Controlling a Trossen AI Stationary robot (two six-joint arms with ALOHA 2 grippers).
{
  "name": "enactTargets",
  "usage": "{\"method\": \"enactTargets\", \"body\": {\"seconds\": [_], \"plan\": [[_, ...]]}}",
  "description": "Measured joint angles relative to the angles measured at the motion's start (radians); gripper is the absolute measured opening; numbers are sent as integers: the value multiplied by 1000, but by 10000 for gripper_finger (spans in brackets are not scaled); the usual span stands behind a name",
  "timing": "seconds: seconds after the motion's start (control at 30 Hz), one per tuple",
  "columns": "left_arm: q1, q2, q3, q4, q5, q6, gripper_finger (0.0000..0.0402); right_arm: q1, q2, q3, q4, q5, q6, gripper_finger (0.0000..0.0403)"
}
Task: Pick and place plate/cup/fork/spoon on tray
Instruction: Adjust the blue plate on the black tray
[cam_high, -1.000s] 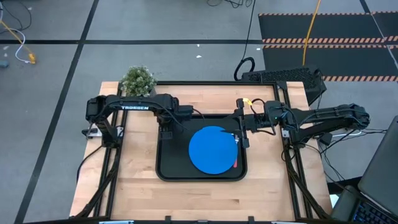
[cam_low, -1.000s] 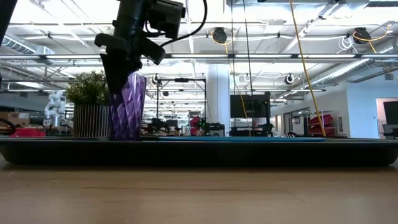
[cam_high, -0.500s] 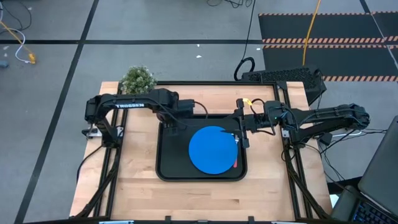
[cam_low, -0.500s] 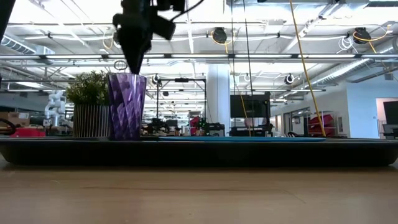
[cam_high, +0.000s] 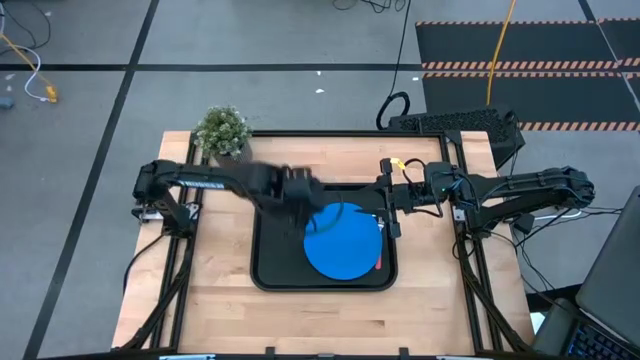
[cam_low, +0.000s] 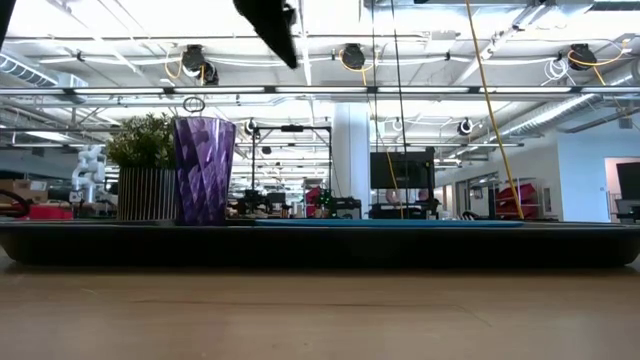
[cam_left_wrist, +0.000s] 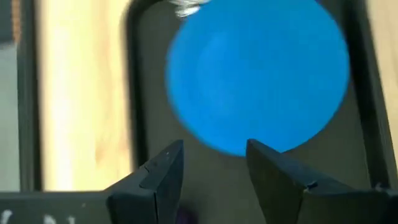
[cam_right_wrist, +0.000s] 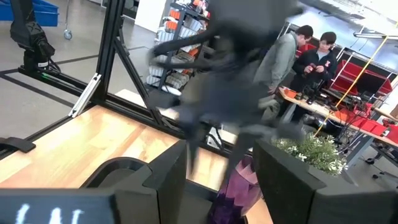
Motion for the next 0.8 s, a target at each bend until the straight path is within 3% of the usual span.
{"method": "enactTargets", "body": {"seconds": [0.2,0.33,0.5,0.8], "plan": [[-33,17,-206,182,-15,35,177,0,0,0,1,0,0,176],[-11,18,-367,391,-44,8,177,0,0,0,5,0,0,176],[-5,17,-489,655,29,-3,177,0,0,0,10,0,0,176],[-24,17,-594,756,32,-93,177,0,0,0,-2,0,6,176]]}}
